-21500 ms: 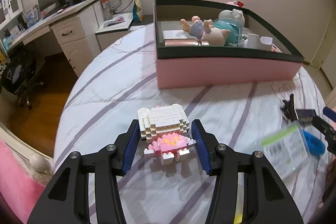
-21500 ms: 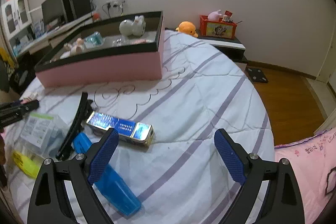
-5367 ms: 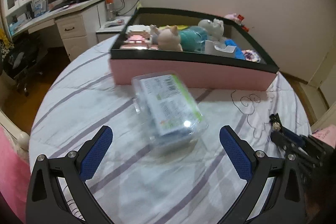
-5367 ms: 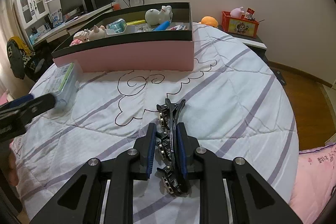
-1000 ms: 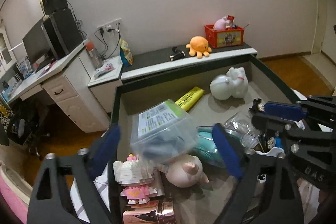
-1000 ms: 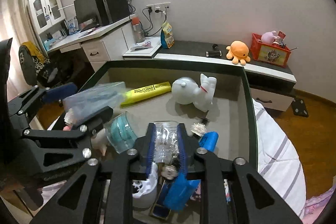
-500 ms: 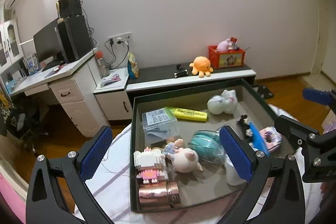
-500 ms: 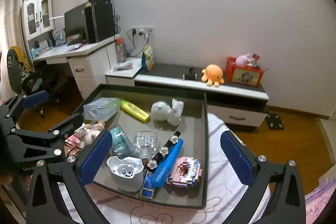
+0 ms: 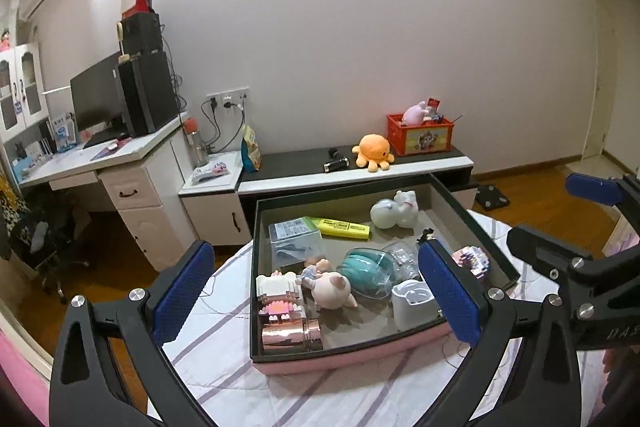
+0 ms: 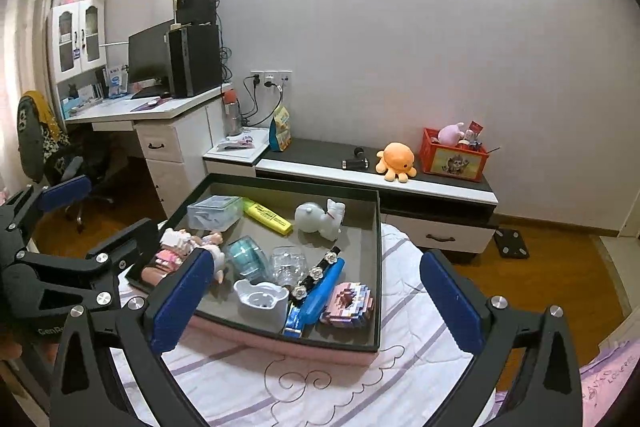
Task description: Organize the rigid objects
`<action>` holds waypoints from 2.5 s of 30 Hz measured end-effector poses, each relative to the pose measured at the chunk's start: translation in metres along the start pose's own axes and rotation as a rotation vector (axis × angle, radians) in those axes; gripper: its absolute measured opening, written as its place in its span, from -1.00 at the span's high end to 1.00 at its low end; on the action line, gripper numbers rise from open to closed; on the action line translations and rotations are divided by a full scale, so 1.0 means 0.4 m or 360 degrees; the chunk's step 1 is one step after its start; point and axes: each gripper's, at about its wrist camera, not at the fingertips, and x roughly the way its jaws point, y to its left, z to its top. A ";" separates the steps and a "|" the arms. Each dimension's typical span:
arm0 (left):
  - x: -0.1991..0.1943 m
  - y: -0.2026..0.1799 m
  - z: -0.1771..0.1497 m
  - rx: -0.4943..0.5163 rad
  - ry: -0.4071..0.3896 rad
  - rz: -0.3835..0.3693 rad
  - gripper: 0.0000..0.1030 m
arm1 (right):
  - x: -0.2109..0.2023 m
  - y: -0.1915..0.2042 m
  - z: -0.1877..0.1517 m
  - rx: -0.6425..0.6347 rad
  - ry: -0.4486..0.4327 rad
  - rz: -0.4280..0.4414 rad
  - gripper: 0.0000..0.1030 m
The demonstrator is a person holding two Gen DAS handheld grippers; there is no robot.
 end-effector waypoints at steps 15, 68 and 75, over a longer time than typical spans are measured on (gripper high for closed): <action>-0.175 -0.020 0.004 0.0007 -0.0198 0.0062 -1.00 | -0.161 0.025 -0.008 -0.0004 -0.0147 -0.0030 -1.00; -0.776 -0.005 -0.118 -0.0046 -0.0768 0.0180 -1.00 | -0.662 0.177 -0.134 0.0013 -0.0637 -0.0076 -1.00; -0.786 -0.009 -0.118 -0.0045 -0.0773 0.0179 -1.00 | -0.667 0.174 -0.138 0.0010 -0.0647 -0.0080 -1.00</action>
